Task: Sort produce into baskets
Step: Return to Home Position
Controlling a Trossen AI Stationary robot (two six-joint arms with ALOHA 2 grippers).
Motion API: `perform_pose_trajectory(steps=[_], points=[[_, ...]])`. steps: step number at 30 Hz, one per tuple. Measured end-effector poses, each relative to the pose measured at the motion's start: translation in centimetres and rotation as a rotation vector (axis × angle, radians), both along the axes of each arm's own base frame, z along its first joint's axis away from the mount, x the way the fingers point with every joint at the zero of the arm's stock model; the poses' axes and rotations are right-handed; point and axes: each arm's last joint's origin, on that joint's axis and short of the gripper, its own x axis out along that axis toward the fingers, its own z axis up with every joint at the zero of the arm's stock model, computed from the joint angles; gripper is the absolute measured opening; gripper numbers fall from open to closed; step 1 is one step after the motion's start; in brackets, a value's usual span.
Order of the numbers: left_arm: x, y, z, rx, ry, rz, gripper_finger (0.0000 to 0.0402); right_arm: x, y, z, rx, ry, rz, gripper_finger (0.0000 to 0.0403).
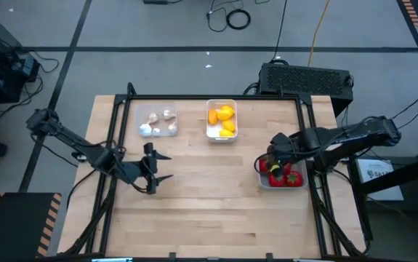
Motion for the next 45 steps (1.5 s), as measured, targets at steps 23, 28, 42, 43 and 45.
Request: perform_pose_trajectory(steps=[23, 28, 42, 43, 45], points=[[-4.0, 7.5, 4.3, -0.013, -0.118, 0.193, 0.0303, 5.8, -1.6, 4.8, -0.342, -0.607, 0.373, 0.0351], [-5.0, 8.4, 4.8, -0.013, -0.159, 0.257, 0.0301, 4.8, -1.9, 5.4, -0.359, -0.611, 0.423, 0.0275], [-8.2, 8.8, 4.4, -0.153, -0.462, 0.350, 0.0187, 0.6, -2.5, 5.1, -0.528, -0.652, 0.515, 0.0011], [-8.0, 8.7, 4.3, -0.157, -0.491, 0.344, 0.0178, 0.3, -2.5, 4.6, -0.544, -0.676, 0.507, 0.0014], [-7.5, 8.6, 3.6, -0.144, -0.511, 0.291, 0.0161, -0.1, -2.6, 3.4, -0.567, -0.739, 0.499, 0.0017]])
